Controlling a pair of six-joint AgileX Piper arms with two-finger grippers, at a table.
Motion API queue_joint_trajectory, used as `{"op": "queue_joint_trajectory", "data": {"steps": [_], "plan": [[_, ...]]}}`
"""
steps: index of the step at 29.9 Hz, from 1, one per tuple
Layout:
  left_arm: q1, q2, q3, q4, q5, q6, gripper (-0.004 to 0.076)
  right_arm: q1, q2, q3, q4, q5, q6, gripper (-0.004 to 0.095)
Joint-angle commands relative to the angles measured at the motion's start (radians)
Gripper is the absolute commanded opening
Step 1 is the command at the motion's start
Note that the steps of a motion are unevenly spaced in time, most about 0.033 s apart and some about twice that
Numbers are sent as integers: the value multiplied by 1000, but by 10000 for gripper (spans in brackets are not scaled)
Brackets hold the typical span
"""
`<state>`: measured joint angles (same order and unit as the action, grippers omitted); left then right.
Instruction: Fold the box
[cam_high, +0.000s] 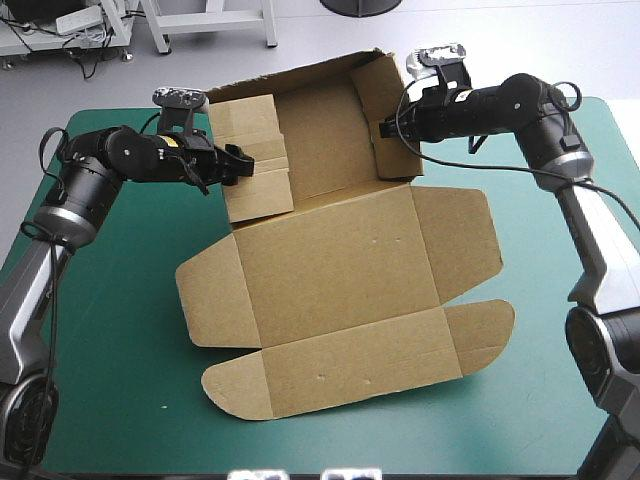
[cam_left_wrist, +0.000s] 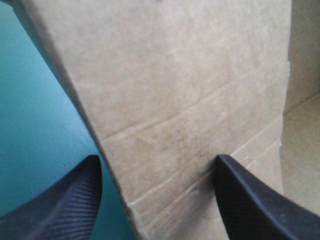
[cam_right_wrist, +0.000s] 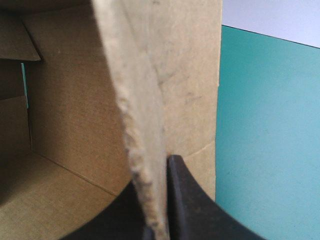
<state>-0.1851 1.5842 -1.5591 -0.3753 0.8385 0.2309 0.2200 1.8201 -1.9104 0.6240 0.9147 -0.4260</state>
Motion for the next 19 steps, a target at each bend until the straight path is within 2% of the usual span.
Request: {"op": "queue_joint_trajectory", "data": {"steps": [1, 5, 12, 16, 18, 19], "plan": [[-6, -57, -31, 54, -91, -54, 465, 15, -59, -33, 157, 9, -3, -18], [-6, -61, -31, 124, -93, -101, 465, 15, -59, -35, 195, 21, -20, -20], [-6, -61, -29, 133, -98, -140, 465, 15, -59, -35, 354, 58, -99, -20], [-6, -61, -29, 129, -100, -158, 461, 15, -59, -35, 357, 76, -108, -20], [-6, -61, -29, 127, -98, -158, 437, 15, -59, -35, 344, 78, -108, -20], [-6, -61, -29, 125, -89, -158, 389, 15, -59, -35, 330, 78, -106, -20]]}}
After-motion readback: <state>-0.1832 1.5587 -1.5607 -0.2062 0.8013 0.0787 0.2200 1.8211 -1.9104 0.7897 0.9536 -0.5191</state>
